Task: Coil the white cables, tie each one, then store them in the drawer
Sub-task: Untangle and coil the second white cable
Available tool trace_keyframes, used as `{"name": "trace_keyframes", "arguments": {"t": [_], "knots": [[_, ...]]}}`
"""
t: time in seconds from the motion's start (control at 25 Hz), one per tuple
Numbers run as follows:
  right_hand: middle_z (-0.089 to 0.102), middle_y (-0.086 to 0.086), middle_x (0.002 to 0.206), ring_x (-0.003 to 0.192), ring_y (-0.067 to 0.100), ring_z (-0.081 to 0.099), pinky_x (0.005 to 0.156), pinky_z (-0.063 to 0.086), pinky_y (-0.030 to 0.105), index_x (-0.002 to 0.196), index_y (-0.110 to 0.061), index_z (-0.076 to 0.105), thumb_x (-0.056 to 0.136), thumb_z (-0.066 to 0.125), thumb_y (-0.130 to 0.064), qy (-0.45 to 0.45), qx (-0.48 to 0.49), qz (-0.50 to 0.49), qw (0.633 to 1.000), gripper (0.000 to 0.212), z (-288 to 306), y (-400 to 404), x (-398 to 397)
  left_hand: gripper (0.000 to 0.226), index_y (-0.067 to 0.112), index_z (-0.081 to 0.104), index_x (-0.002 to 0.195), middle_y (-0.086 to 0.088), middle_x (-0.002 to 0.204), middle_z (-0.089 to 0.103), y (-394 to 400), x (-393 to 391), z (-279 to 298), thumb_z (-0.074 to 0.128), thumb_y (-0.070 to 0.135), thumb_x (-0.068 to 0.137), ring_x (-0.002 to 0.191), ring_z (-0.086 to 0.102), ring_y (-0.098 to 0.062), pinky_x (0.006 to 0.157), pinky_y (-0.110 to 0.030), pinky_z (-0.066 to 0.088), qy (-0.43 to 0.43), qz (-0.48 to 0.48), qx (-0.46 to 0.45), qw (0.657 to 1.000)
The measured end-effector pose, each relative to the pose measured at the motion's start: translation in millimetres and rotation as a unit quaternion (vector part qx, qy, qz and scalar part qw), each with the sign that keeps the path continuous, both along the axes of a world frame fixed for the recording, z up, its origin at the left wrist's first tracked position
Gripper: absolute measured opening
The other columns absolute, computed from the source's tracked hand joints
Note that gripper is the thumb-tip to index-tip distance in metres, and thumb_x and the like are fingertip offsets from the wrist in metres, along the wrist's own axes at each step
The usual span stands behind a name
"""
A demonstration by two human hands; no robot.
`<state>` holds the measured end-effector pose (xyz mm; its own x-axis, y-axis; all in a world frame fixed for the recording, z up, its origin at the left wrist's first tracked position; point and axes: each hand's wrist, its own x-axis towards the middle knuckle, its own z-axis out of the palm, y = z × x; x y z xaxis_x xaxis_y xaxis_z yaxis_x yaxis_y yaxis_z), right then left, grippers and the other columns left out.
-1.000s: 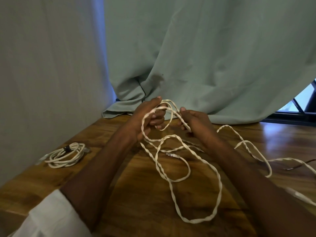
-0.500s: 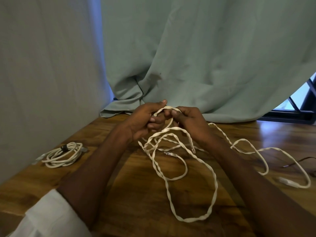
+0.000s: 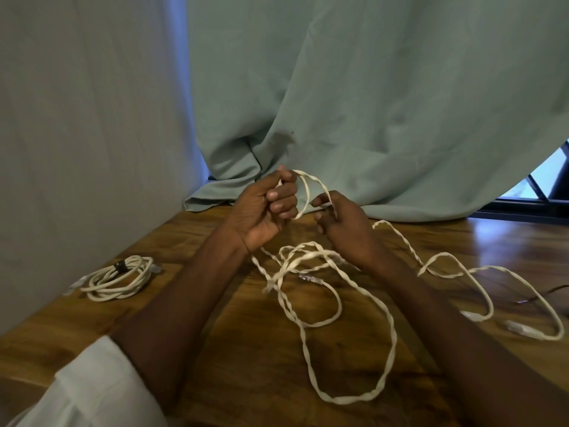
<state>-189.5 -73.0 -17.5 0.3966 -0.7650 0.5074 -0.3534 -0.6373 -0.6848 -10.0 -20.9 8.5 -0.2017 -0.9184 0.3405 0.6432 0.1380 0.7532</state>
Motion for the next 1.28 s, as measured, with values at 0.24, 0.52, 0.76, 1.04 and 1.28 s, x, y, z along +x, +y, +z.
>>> {"name": "trace_keyframes", "arguments": {"t": [0.24,0.52,0.76,1.04,1.28], "knots": [[0.059,-0.019,0.082,0.076,-0.001,0.056,0.067,0.042,0.024,0.121,-0.031,0.067,0.088,0.082,-0.034,0.100,-0.053,-0.004,0.994,0.037,-6.2,20.0,17.2,0.033,0.012,0.054,0.085,-0.004,0.070,0.073,-4.0,5.6,-0.3,0.040,0.022,0.113,0.070,0.078,-0.021,0.065,-0.031,0.064,0.137,0.196,0.003,0.971],[0.065,-0.016,0.070,0.072,0.005,0.064,0.078,0.057,0.035,0.098,-0.031,0.073,0.083,0.082,-0.045,0.135,0.013,0.130,0.982,0.023,-5.8,20.9,20.7,0.038,0.009,0.053,0.096,-0.020,0.102,0.079,-9.3,-2.3,-0.8,0.027,0.026,0.116,0.094,0.079,-0.029,0.083,-0.033,0.062,-0.157,0.336,-0.070,0.926],[0.079,0.010,0.102,0.090,0.021,0.076,0.079,0.063,0.035,0.118,-0.012,0.075,0.092,0.077,-0.017,0.067,0.251,0.220,0.940,0.027,23.5,14.2,-1.9,0.039,0.009,0.067,0.110,-0.001,0.078,0.074,-5.2,-1.9,-18.6,0.037,0.034,0.113,0.075,0.072,-0.020,0.070,-0.037,0.057,-0.504,0.417,-0.161,0.739],[0.073,0.008,0.083,0.063,0.011,0.063,0.051,0.050,0.023,0.107,-0.011,0.071,0.086,0.079,-0.009,-0.103,0.259,0.208,0.938,0.023,32.8,6.1,-14.7,0.042,0.005,0.067,0.085,-0.013,0.069,0.060,-3.1,-0.3,-13.8,0.044,0.033,0.107,0.064,0.056,-0.018,0.065,-0.033,0.044,-0.481,0.358,-0.126,0.791],[0.071,-0.004,0.066,0.055,0.008,0.064,0.051,0.051,0.024,0.092,-0.007,0.071,0.088,0.079,-0.001,-0.202,0.022,0.118,0.972,0.010,26.6,1.6,-14.7,0.049,-0.005,0.063,0.099,0.001,0.052,0.032,-1.1,3.1,-7.5,0.042,0.038,0.110,0.045,0.024,-0.012,0.056,-0.039,0.016,-0.309,0.116,-0.076,0.941]]}}
